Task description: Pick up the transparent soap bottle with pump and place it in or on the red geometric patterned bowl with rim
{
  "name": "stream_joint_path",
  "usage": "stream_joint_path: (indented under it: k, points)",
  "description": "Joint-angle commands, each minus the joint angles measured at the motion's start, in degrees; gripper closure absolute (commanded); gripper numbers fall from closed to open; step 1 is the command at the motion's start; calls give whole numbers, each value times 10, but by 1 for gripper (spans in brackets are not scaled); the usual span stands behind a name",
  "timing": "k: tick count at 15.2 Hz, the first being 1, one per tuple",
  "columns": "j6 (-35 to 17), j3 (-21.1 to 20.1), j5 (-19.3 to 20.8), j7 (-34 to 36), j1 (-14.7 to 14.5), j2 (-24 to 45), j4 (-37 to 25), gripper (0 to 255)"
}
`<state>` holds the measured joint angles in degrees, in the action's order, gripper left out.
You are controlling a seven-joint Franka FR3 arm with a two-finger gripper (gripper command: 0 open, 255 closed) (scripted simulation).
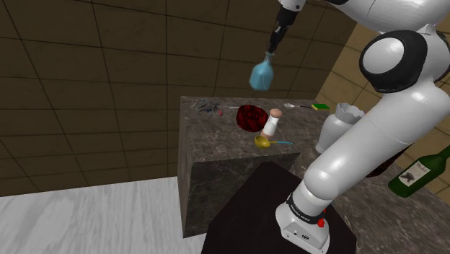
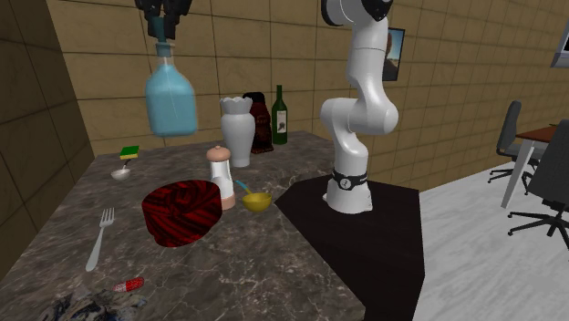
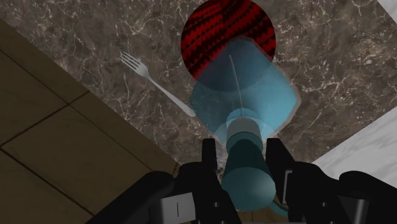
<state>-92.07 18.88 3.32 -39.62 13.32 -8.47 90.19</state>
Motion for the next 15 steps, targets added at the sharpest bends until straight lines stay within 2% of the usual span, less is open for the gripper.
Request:
stream_joint_path:
  k: [1, 15]
  points:
    - [21, 23, -14, -38, 13, 31, -53, 255]
    - [-95, 17, 2, -26, 13, -11, 104, 255]
